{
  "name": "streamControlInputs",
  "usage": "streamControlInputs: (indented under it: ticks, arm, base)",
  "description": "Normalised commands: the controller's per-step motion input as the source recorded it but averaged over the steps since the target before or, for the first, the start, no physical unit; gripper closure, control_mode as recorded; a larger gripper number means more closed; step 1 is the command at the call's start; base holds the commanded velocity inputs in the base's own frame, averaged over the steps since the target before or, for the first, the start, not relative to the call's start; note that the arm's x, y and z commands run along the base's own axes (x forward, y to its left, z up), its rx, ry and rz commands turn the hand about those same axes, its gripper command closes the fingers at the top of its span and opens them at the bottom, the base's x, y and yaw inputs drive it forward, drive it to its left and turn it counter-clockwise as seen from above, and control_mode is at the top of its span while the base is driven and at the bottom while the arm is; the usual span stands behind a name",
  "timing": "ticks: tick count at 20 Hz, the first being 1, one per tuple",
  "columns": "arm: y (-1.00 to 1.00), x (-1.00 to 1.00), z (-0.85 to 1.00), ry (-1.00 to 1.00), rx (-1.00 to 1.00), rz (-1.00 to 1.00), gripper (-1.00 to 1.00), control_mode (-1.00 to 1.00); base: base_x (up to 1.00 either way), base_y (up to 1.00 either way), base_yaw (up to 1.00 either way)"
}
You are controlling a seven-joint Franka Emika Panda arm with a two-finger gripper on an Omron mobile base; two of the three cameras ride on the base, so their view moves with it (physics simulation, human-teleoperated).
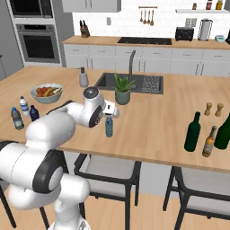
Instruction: Move the plastic bottles in the middle to the plastics group, and the glass bottles in the middle to the glass group.
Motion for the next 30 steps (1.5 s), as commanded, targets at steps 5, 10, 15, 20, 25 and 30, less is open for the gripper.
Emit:
streamControlInputs:
  ticks: [5,10,15,20,25,30]
  arm:
    - [-0.23,0.39,-0.27,0.01,0.00,0.02,-1.00,-1.00]
    - [-0.05,0.22,-0.19,0.08,0.00,0.02,-1.00,-1.00]
    - [0.06,0.08,-0.14,0.15,-0.02,0.00,-1.00,-1.00]
    - [0.00,0.27,-0.09,0.02,0.00,0.00,-1.00,-1.00]
    - [0.00,0.13,-0.19,0.01,0.00,0.00,-1.00,-1.00]
    - [0.00,0.01,-0.14,0.01,0.00,0.02,-1.00,-1.00]
  base:
    - [0.00,0.00,0.00]
    - [0.00,0.00,0.00]
    - [0.00,0.00,0.00]
    - [0.00,0.00,0.00]
    - [0.00,0.00,0.00]
    - [0.00,0.00,0.00]
